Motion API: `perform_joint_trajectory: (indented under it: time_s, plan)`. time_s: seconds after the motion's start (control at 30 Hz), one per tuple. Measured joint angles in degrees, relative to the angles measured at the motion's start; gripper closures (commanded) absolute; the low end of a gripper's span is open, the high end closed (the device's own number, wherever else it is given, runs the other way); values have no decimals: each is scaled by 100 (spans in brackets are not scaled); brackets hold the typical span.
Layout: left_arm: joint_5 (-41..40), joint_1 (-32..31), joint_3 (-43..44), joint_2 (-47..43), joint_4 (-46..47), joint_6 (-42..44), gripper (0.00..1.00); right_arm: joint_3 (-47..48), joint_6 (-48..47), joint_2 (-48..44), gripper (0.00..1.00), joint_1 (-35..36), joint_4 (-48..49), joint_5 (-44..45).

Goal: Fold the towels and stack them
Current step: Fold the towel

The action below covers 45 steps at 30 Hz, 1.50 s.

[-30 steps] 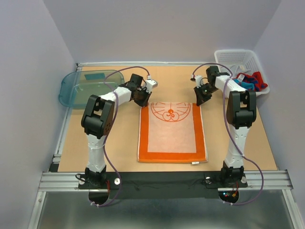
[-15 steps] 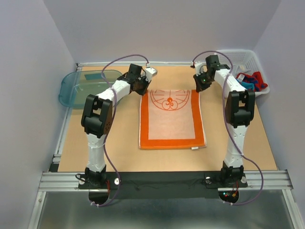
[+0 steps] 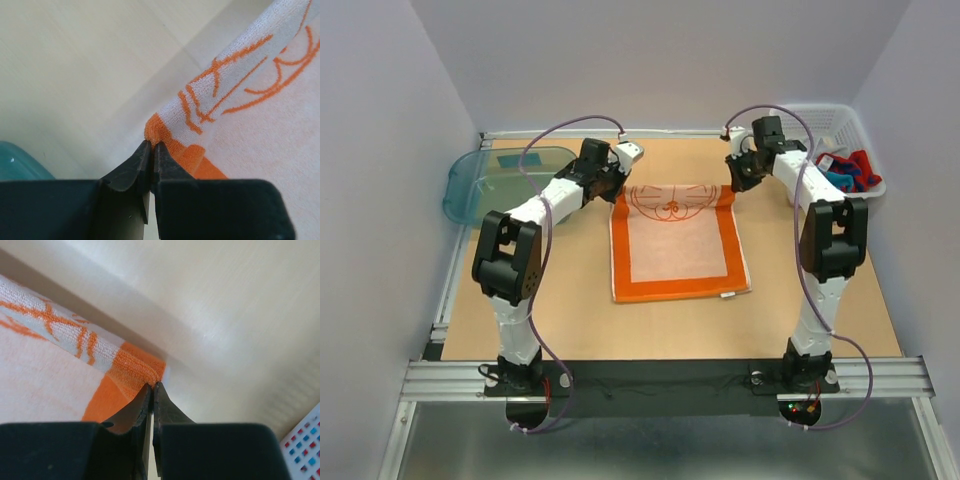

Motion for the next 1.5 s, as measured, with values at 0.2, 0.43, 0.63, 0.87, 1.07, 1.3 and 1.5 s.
perform_joint_trajectory:
  time_s: [0.2,0.43,0.63,0.87,1.07,1.3,1.5]
  plan:
    - [94,-48,-798,-927,111,-258,100,-907,284,-911,100,74,144,9]
    - [188,-264,-1998,-1762,199,-748,100,-1996,688,-1659,100,74,210,48]
    - [149,-520,-2688,-2376,278,-1198,100,-2553,997,-2000,100,76,164,223]
    - [-85,-748,-3167,-2723,280,-1864,100,-2905,1567,-2332,99,79,173,374]
    - [-232,-780,-3368,-2918,166,-2538,100,-3182,1941,-2516,100,85,168,407]
    - [-313,-787,-3388,-2957,-127,-2946,100,-3447,2269,-2848,99,118,122,407]
    - [-345,-848,-3388,-2966,-367,-3211,100,-3604,2420,-3042,100,118,70,404]
